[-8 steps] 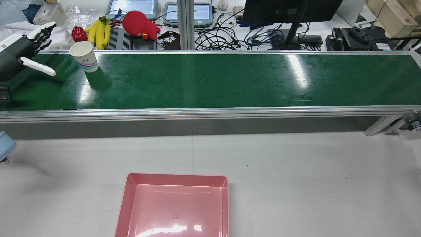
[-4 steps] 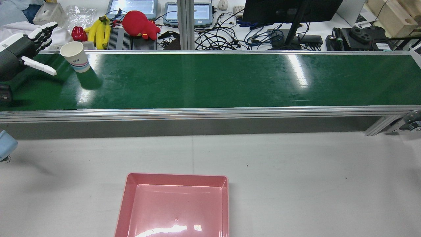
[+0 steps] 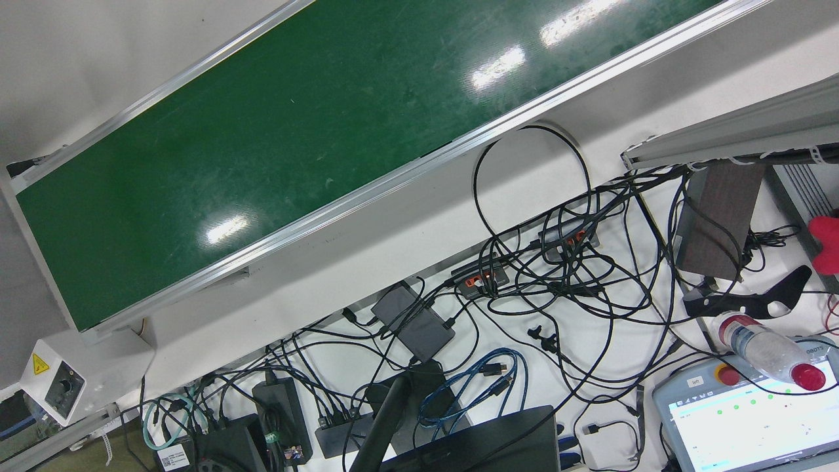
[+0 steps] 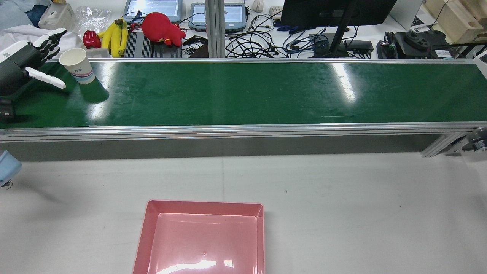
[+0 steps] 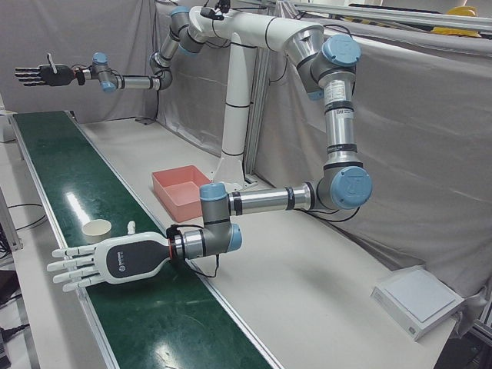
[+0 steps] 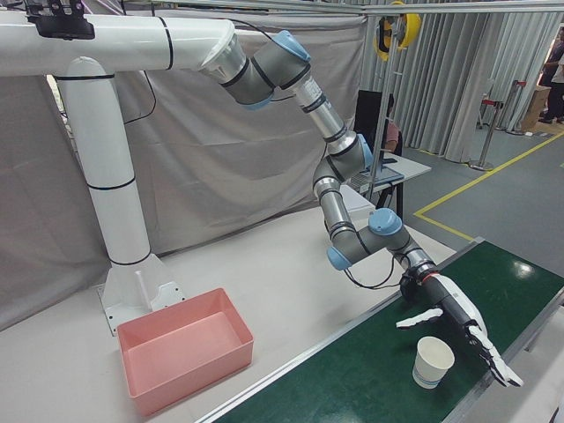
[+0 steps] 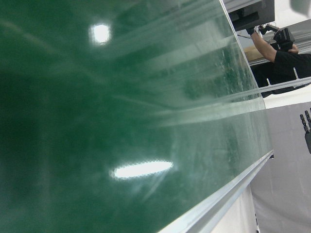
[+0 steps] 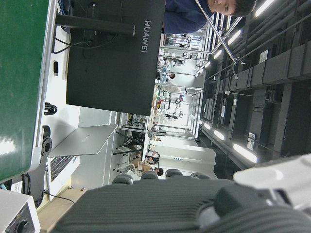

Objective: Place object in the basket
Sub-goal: 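Close the left hand around the white striped paper cup on the belt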

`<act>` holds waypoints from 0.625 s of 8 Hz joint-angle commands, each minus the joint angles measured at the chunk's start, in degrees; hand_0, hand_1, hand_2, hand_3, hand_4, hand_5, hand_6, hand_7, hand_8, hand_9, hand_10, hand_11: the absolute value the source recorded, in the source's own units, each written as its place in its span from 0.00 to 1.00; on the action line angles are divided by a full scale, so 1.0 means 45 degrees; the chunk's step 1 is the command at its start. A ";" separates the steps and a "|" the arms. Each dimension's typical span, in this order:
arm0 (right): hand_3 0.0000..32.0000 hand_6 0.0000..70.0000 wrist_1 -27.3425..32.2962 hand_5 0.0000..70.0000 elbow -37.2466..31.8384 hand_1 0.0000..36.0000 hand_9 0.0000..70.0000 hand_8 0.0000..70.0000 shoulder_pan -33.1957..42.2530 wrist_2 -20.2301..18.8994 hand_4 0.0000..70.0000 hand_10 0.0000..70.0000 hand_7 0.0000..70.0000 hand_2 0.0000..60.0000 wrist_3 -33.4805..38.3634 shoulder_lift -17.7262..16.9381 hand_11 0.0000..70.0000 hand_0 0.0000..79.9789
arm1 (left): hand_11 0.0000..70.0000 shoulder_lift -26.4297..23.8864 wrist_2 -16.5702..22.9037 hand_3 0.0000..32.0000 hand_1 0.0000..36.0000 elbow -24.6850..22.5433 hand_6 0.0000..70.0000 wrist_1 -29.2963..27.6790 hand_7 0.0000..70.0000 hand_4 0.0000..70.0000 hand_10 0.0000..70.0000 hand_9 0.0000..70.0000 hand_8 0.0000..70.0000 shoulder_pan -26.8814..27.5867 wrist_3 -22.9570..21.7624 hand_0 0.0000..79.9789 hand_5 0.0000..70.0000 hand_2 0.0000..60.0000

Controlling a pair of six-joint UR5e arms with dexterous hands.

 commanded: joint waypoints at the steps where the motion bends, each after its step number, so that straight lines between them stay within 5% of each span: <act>1: 0.00 0.00 0.0000 0.00 0.0000 0.00 0.00 0.00 0.0000 0.0000 0.00 0.00 0.00 0.00 0.0000 0.0000 0.00 0.00 | 0.08 0.0000 0.0014 0.06 0.23 0.0078 0.01 -0.0029 0.00 0.02 0.04 0.00 0.00 0.0000 -0.0012 0.68 0.20 0.00; 5: 0.00 0.00 0.0000 0.00 0.0000 0.00 0.00 0.00 0.0000 0.0000 0.00 0.00 0.00 0.00 -0.0019 0.0000 0.00 0.00 | 0.12 0.0000 -0.0006 0.00 0.24 0.0098 0.02 -0.0029 0.00 0.03 0.07 0.02 0.01 0.0254 -0.0012 0.67 0.32 0.00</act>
